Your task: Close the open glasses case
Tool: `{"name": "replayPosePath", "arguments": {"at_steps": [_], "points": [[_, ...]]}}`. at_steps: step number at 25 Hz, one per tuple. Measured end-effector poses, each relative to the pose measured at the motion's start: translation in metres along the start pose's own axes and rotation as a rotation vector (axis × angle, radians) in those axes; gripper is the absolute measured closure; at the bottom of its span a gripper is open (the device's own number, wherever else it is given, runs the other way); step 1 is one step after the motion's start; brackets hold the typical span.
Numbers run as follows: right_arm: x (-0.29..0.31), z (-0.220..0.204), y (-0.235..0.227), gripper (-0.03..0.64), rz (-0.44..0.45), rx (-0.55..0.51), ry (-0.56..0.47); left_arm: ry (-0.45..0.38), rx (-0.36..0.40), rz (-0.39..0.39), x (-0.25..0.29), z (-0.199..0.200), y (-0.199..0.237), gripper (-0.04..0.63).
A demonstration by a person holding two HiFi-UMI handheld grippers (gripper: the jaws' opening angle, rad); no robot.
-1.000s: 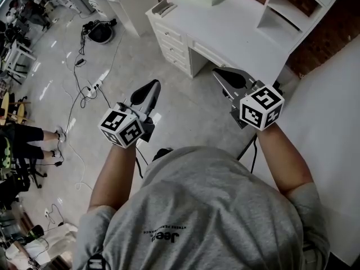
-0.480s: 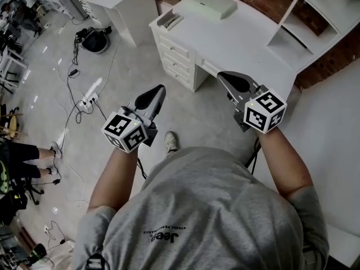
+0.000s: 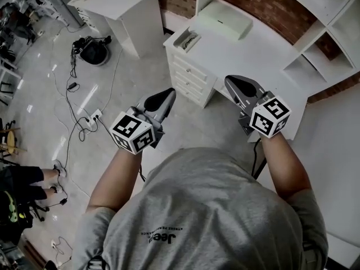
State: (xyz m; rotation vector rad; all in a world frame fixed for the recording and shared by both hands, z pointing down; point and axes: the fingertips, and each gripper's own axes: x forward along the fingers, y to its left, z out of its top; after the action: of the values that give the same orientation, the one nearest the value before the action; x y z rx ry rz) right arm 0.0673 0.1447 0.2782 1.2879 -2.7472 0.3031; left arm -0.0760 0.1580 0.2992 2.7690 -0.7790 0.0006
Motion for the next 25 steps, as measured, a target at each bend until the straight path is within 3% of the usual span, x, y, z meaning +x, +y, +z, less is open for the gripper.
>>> {"name": "replayPosePath", "arguments": {"at_steps": [13, 25], "points": [[0.093, 0.011, -0.088, 0.607, 0.048, 0.020, 0.024, 0.016, -0.030, 0.067, 0.057, 0.009, 0.098, 0.597], [0.166, 0.035, -0.239, 0.607, 0.219, -0.016, 0.045, 0.007, -0.034, 0.236, 0.202, 0.034, 0.178, 0.597]]}}
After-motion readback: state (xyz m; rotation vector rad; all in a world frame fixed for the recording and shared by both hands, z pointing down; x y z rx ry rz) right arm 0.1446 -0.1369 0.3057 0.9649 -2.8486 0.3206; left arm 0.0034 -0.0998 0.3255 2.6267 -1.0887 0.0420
